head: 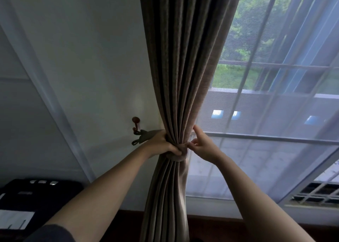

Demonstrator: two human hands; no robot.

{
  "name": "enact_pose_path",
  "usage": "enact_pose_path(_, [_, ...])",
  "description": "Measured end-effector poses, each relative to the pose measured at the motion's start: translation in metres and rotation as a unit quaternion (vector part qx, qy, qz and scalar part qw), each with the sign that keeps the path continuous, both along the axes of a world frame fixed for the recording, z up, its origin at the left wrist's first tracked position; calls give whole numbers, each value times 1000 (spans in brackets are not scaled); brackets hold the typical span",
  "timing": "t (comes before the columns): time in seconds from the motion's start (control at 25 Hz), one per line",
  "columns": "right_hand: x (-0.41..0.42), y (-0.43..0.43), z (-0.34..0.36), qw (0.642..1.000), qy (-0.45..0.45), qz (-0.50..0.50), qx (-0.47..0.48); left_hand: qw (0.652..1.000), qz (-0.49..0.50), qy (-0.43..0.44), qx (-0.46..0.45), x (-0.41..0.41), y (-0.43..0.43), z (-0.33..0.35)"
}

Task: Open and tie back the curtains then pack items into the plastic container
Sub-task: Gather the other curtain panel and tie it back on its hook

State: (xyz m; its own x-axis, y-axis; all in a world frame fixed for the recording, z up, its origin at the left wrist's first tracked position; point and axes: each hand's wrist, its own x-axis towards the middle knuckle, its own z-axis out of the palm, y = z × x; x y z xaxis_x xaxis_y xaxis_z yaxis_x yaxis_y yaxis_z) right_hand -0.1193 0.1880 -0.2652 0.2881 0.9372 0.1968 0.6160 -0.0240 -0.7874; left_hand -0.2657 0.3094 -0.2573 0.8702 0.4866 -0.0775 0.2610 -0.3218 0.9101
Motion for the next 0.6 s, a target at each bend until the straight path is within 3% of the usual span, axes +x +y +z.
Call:
enact_pose_path(0.12, [8,0,6,999,-17,30,-34,1000,5,2,-8,1,1,-2])
enact_pose_path(0.32, [21,11,30,977,-180,63,-97,1000,6,-21,-6,-1,-2,-10])
enact_pose_path(0.44, [31,13,28,945,-292,-17,-147,998,19,-54,-15,-2,-9,-14])
enact_pose_path(0.52, [30,10,20,920,-350,-106,-143,990,36,-106,-88,-5,-12,-18])
enact_pose_path(0.6, [25,8,13,906,-377,-162,-104,938,148,-194,-248,-5,-12,-19])
